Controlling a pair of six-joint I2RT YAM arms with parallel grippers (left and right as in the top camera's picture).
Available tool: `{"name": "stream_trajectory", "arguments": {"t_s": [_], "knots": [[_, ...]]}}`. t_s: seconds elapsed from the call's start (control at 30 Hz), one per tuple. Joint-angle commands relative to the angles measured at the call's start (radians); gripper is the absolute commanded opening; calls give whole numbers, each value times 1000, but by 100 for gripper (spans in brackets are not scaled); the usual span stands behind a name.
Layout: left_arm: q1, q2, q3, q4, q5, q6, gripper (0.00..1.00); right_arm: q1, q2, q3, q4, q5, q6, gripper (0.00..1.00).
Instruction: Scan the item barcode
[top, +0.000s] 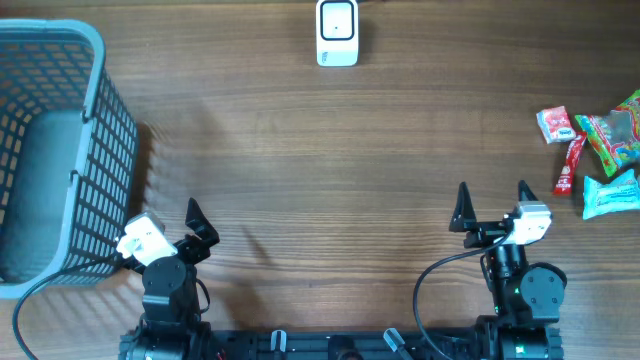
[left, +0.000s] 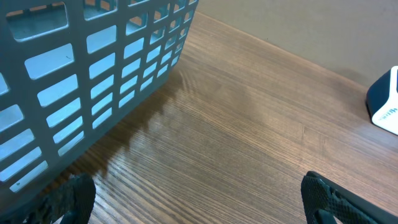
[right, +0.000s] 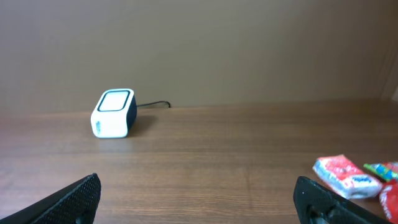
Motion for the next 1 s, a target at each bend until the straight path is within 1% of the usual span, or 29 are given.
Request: {"name": "stream_trajectory", "arguments": {"t_s": [0.0,0.1,0.83,0.87,0.9,0.97], "knots": [[-5,-5,-2,2,-13,-2,100,-20,-11,-1,3,-27,-57,100],[-5,-5,-2,2,-13,-2,100,-34,-11,-1,3,-23,-11,100],[-5,-5,-2,3,-17,-2,100,-34,-10,-1,4,-19,-11,100],[-5,-5,-3,38,63,-2,100,-34,-10,-1,4,-19,-12,100],[-3,-6,-18,133,145,-2,100,-34,-10,-1,4,-19,-12,100],[14,-11,-49,248,152,-2,100,-34,-10,-1,4,-19,-12,100]]}}
